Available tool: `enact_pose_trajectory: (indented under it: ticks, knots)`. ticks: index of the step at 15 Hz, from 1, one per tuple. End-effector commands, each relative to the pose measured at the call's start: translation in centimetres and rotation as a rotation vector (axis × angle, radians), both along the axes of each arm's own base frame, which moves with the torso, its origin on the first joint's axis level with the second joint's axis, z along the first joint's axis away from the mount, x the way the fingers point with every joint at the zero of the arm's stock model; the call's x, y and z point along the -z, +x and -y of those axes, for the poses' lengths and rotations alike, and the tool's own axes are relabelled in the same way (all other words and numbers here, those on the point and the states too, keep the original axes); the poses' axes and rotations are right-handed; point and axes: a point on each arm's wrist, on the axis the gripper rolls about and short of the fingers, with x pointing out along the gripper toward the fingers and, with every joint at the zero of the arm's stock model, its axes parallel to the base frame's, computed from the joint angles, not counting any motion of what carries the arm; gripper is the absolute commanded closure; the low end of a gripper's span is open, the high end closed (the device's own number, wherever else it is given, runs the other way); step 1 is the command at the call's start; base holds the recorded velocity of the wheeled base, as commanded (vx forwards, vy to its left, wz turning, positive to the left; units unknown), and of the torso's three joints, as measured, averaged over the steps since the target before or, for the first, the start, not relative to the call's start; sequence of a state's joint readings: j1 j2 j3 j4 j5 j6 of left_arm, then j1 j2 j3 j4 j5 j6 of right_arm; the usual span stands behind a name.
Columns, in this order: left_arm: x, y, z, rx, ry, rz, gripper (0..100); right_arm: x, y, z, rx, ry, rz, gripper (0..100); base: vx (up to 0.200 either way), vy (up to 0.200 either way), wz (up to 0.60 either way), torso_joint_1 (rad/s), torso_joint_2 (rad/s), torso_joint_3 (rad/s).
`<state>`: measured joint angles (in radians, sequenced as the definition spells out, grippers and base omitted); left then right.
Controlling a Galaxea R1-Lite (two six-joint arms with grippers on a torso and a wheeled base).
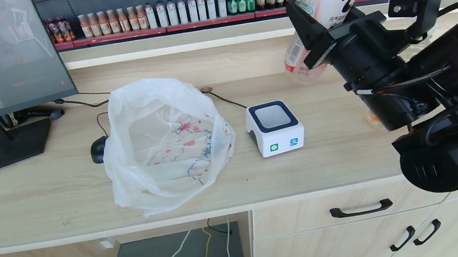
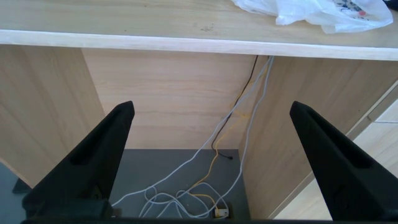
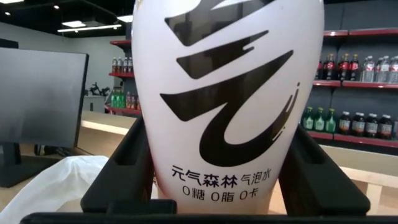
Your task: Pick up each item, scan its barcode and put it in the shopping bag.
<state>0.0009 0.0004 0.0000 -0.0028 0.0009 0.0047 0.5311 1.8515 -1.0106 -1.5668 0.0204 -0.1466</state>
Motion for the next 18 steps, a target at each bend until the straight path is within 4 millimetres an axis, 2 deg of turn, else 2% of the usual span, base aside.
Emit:
enact_pose_trajectory:
  ticks: [1,5,12,18]
  knots:
    - [0.0,0.0,0.0,0.0,0.0,0.001,0,1.8,0.3,0.6,0.017,-0.015,-0.07,100,0.0,0.0,0.0,0.0,0.0,0.0]
    - [0.0,0.0,0.0,-0.001,0.0,0.001,0,3.0,0.7,1.3,0.057,-0.014,-0.124,100,0.0,0.0,0.0,0.0,0.0,0.0]
    - [0.0,0.0,0.0,-0.001,-0.002,0.001,0,3.5,1.1,1.6,0.07,-0.02,-0.138,100,0.0,0.0,0.0,0.0,0.0,0.0]
    - [0.0,0.0,0.0,0.0,0.0,0.001,0,3.1,0.8,1.7,0.068,-0.014,-0.128,100,0.0,0.2,0.0,0.004,0.0,0.002]
